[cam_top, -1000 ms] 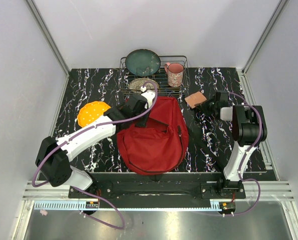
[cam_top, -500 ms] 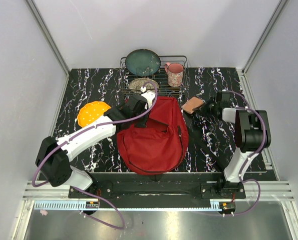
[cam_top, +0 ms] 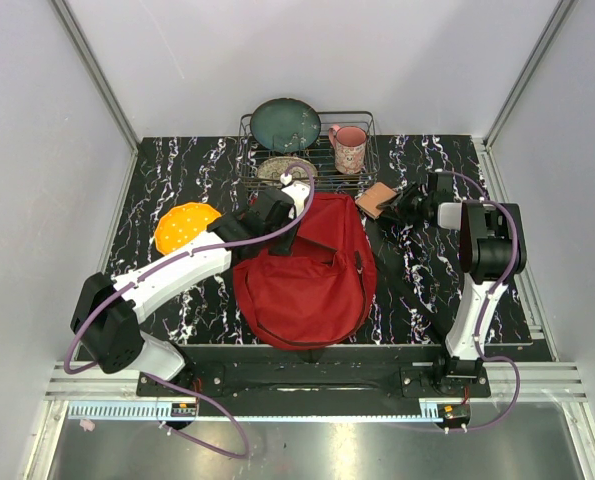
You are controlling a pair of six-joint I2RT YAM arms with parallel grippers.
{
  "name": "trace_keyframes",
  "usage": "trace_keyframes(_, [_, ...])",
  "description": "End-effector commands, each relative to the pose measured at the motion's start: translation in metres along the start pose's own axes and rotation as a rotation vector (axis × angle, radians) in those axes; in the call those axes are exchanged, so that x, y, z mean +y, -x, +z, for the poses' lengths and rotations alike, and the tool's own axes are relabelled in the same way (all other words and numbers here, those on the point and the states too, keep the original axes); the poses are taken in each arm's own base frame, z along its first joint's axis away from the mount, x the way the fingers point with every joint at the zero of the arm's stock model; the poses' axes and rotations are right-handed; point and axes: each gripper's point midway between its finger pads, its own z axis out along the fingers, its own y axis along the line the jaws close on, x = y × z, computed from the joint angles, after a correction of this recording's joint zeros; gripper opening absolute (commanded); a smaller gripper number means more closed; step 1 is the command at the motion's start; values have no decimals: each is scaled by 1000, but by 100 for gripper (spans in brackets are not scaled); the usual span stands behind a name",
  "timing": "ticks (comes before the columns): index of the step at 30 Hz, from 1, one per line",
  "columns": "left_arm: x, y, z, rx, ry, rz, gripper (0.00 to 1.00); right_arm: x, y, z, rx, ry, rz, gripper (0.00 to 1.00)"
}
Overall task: Pack the student bag
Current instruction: Pick up the personal item from the center of the board.
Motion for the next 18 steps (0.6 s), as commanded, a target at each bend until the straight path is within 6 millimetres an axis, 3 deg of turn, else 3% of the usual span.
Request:
trace_keyframes(1, [-7, 21, -9, -59, -37, -27, 0, 9, 11, 6, -22, 33, -18, 41])
trace_keyframes(10, [-9, 21, -8, -53, -41, -25, 0, -2, 12, 10, -66, 16, 47, 50])
trace_keyframes(18, [-8, 18, -8, -41, -39, -24, 0, 3, 13, 15, -90, 83, 93, 50])
